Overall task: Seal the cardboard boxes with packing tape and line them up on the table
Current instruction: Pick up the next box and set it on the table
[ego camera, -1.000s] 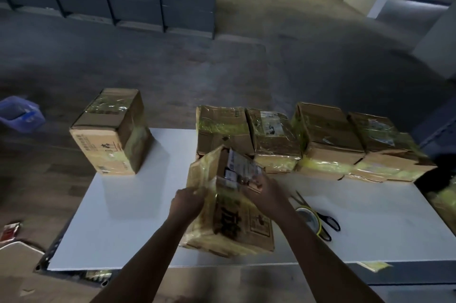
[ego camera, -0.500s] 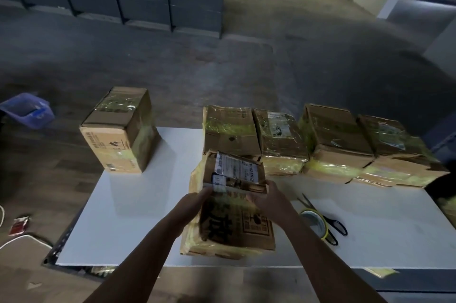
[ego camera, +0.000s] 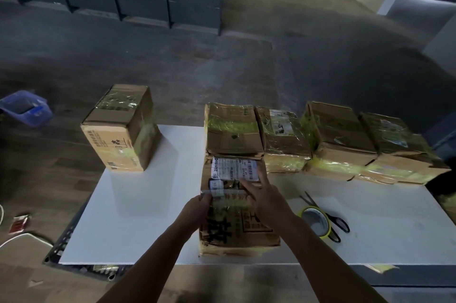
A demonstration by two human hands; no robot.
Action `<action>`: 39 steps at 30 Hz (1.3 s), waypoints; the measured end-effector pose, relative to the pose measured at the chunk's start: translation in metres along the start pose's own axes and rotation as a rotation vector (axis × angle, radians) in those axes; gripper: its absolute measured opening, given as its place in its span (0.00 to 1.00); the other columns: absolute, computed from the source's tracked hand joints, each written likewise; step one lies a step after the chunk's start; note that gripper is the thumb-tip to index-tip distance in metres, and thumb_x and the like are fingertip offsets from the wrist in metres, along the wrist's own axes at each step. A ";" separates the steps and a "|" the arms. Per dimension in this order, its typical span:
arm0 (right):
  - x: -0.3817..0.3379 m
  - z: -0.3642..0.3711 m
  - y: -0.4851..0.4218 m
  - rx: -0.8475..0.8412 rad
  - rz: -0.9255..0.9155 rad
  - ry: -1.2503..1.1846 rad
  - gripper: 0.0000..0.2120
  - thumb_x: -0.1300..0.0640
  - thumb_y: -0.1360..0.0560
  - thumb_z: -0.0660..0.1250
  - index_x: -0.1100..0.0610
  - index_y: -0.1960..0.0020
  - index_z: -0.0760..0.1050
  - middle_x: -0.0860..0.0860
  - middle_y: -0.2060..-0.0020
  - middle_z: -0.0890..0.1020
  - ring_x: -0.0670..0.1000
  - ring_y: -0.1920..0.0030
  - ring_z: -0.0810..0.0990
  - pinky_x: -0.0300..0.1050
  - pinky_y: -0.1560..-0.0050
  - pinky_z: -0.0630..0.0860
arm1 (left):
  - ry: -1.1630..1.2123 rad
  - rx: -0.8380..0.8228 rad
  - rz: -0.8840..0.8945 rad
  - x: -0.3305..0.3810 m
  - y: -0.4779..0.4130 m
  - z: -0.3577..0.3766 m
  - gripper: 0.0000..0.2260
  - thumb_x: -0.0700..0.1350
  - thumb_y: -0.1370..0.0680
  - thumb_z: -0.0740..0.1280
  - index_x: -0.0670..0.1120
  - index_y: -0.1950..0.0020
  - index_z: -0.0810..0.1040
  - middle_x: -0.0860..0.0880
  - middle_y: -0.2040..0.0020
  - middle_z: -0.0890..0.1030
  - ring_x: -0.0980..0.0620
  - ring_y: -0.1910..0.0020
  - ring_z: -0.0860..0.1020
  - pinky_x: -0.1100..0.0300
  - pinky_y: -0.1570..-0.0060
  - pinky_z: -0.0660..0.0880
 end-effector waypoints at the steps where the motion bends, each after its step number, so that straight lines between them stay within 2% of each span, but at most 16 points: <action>1: -0.001 0.000 0.000 -0.001 -0.008 0.021 0.25 0.53 0.18 0.55 0.40 0.24 0.53 0.54 0.23 0.45 0.62 0.34 0.66 0.54 0.39 0.72 | -0.008 0.004 0.014 0.000 -0.001 0.000 0.18 0.52 0.17 0.51 0.45 0.44 0.77 0.47 0.50 0.82 0.52 0.53 0.80 0.59 0.59 0.76; 3: -0.002 0.004 0.000 -0.028 -0.028 0.054 0.25 0.55 0.18 0.54 0.38 0.24 0.53 0.54 0.23 0.46 0.63 0.35 0.66 0.55 0.39 0.72 | -0.047 0.028 0.067 0.002 -0.006 0.000 0.18 0.54 0.19 0.52 0.47 0.39 0.74 0.46 0.45 0.81 0.50 0.48 0.80 0.54 0.49 0.78; 6: -0.003 0.005 0.001 -0.050 -0.022 0.037 0.24 0.57 0.18 0.54 0.37 0.26 0.57 0.53 0.22 0.46 0.64 0.33 0.63 0.57 0.37 0.71 | -0.126 0.150 0.216 0.015 -0.005 -0.006 0.15 0.48 0.18 0.54 0.51 0.32 0.65 0.46 0.39 0.77 0.50 0.44 0.77 0.53 0.47 0.78; 8: -0.004 0.003 0.000 -0.042 -0.011 0.014 0.23 0.57 0.18 0.55 0.38 0.27 0.60 0.52 0.22 0.46 0.63 0.32 0.63 0.57 0.36 0.70 | -0.273 0.213 0.389 0.033 0.000 -0.006 0.20 0.46 0.19 0.58 0.56 0.28 0.61 0.46 0.33 0.71 0.47 0.38 0.74 0.47 0.44 0.78; 10: -0.004 0.002 -0.001 -0.045 0.002 -0.012 0.22 0.57 0.18 0.55 0.39 0.28 0.62 0.52 0.22 0.47 0.63 0.31 0.62 0.56 0.35 0.69 | -0.529 0.244 0.456 0.042 0.004 0.000 0.25 0.46 0.20 0.60 0.58 0.24 0.58 0.46 0.27 0.61 0.45 0.31 0.67 0.46 0.40 0.75; 12: -0.002 0.001 -0.004 -0.050 0.010 -0.043 0.22 0.59 0.19 0.57 0.40 0.30 0.64 0.51 0.22 0.47 0.62 0.30 0.61 0.56 0.35 0.69 | -0.738 0.267 0.492 0.044 0.008 0.001 0.25 0.50 0.20 0.62 0.56 0.24 0.59 0.46 0.25 0.58 0.44 0.28 0.62 0.47 0.39 0.73; 15: 0.002 0.000 -0.007 -0.080 -0.011 -0.061 0.21 0.61 0.21 0.60 0.41 0.33 0.67 0.48 0.22 0.46 0.61 0.28 0.58 0.57 0.34 0.68 | -0.969 0.337 0.689 0.054 0.020 0.004 0.26 0.53 0.26 0.69 0.52 0.29 0.69 0.42 0.24 0.60 0.37 0.25 0.58 0.39 0.36 0.69; 18: 0.006 -0.004 -0.010 -0.120 -0.026 -0.079 0.20 0.63 0.22 0.60 0.41 0.36 0.70 0.44 0.23 0.46 0.59 0.27 0.58 0.56 0.34 0.67 | -1.051 0.211 0.780 0.052 0.020 0.019 0.22 0.52 0.22 0.63 0.49 0.28 0.69 0.46 0.23 0.60 0.43 0.22 0.50 0.37 0.28 0.58; 22: 0.010 -0.009 -0.011 -0.155 -0.054 -0.085 0.17 0.63 0.23 0.59 0.44 0.44 0.74 0.42 0.23 0.48 0.58 0.26 0.55 0.58 0.32 0.65 | -0.927 0.223 0.921 0.072 0.030 0.014 0.13 0.52 0.23 0.65 0.51 0.39 0.77 0.49 0.32 0.72 0.45 0.26 0.62 0.38 0.29 0.59; 25: -0.003 -0.010 -0.009 -0.148 -0.130 -0.054 0.12 0.60 0.25 0.61 0.45 0.49 0.77 0.43 0.23 0.52 0.54 0.25 0.56 0.55 0.32 0.66 | -0.830 0.300 0.855 0.083 0.018 0.000 0.21 0.53 0.25 0.69 0.47 0.34 0.74 0.44 0.32 0.72 0.42 0.32 0.69 0.44 0.35 0.68; 28: -0.022 -0.013 -0.005 -0.041 -0.219 -0.027 0.06 0.56 0.27 0.65 0.47 0.53 0.78 0.45 0.24 0.58 0.53 0.28 0.61 0.52 0.35 0.68 | -0.772 0.127 0.622 0.073 -0.015 -0.003 0.30 0.59 0.26 0.68 0.48 0.29 0.66 0.45 0.34 0.74 0.46 0.38 0.75 0.48 0.41 0.75; 30: -0.029 -0.016 -0.002 0.064 -0.265 -0.024 0.05 0.55 0.29 0.67 0.48 0.55 0.80 0.49 0.25 0.61 0.57 0.33 0.68 0.52 0.41 0.73 | -0.738 0.016 0.521 0.067 -0.028 -0.002 0.29 0.60 0.28 0.70 0.49 0.32 0.67 0.49 0.41 0.80 0.50 0.47 0.79 0.51 0.49 0.79; 32: -0.032 -0.021 0.004 0.150 -0.290 -0.014 0.07 0.53 0.30 0.66 0.49 0.54 0.80 0.52 0.26 0.64 0.58 0.37 0.72 0.51 0.46 0.75 | -0.722 0.018 0.507 0.068 -0.032 -0.004 0.28 0.59 0.28 0.71 0.48 0.34 0.68 0.50 0.44 0.81 0.50 0.49 0.80 0.52 0.52 0.79; 35: -0.023 -0.030 0.017 0.213 -0.215 -0.049 0.16 0.55 0.31 0.67 0.48 0.44 0.75 0.54 0.28 0.66 0.58 0.35 0.72 0.53 0.42 0.73 | -0.702 0.105 0.482 0.066 -0.032 -0.009 0.27 0.59 0.29 0.72 0.49 0.36 0.68 0.50 0.46 0.80 0.50 0.50 0.80 0.51 0.53 0.79; 37: -0.008 -0.030 0.026 0.277 -0.126 0.018 0.24 0.57 0.32 0.69 0.46 0.38 0.69 0.57 0.30 0.69 0.62 0.35 0.72 0.59 0.42 0.72 | -0.692 0.178 0.439 0.061 -0.031 -0.015 0.27 0.60 0.30 0.72 0.49 0.38 0.68 0.49 0.48 0.79 0.49 0.51 0.79 0.50 0.54 0.80; 39: 0.021 -0.028 0.033 0.335 0.052 0.072 0.23 0.55 0.30 0.66 0.49 0.35 0.70 0.60 0.32 0.70 0.65 0.37 0.73 0.62 0.43 0.74 | -0.696 0.230 0.412 0.059 -0.028 -0.019 0.26 0.60 0.30 0.70 0.47 0.40 0.68 0.48 0.49 0.77 0.48 0.51 0.78 0.51 0.55 0.79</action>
Point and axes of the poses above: each hand's wrist, its own y-axis away from the middle knuckle, its own z-axis out of the palm, x = y × z, the point moved 9 cm from there along -y, towards the middle knuckle
